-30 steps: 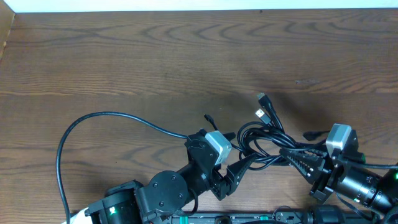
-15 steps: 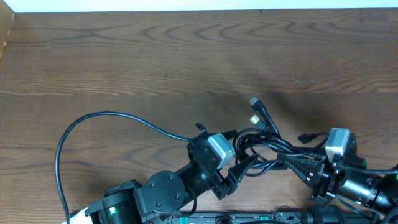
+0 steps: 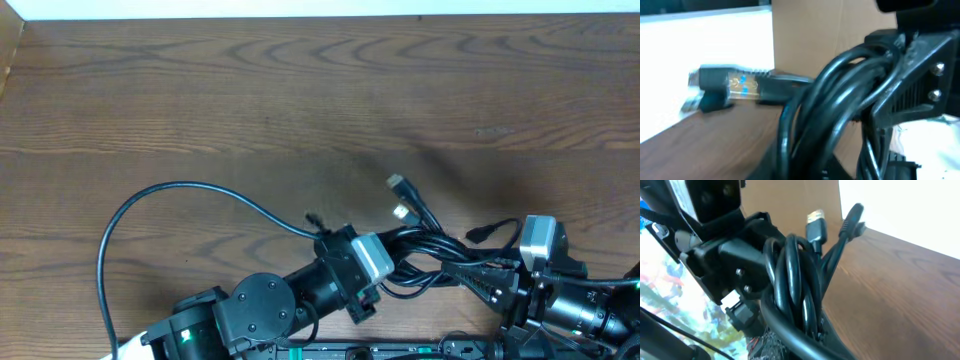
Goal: Untangle cables
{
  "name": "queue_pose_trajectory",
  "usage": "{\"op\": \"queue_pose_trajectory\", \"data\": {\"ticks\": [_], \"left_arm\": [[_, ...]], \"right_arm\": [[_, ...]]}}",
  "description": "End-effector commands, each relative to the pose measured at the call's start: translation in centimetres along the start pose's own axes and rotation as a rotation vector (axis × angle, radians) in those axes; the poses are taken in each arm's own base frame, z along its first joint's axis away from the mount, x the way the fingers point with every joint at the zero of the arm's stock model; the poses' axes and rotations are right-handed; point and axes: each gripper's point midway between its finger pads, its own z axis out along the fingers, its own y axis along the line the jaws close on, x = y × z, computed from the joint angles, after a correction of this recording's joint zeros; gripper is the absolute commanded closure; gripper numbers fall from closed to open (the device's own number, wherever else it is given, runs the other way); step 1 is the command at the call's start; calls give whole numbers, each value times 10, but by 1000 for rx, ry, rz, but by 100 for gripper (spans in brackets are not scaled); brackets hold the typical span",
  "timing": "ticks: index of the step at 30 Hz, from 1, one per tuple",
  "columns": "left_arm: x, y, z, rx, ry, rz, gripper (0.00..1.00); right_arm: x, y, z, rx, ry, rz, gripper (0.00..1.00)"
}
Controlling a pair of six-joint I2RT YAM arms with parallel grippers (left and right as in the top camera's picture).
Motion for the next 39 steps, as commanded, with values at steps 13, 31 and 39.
{"op": "queue_pose_trajectory", "data": {"ticks": [13, 31, 39], "left_arm": [[-15, 31, -7, -183, -61, -129, 93], [-11, 69, -25, -402, -95, -308, 93], [-6, 54, -19, -318, -47, -218, 93]], "right_arm": [[9, -23, -3, 152, 26, 96, 50], [24, -41, -8, 277, 59, 243, 32], [20, -18, -3, 132, 59, 147, 38]]}}
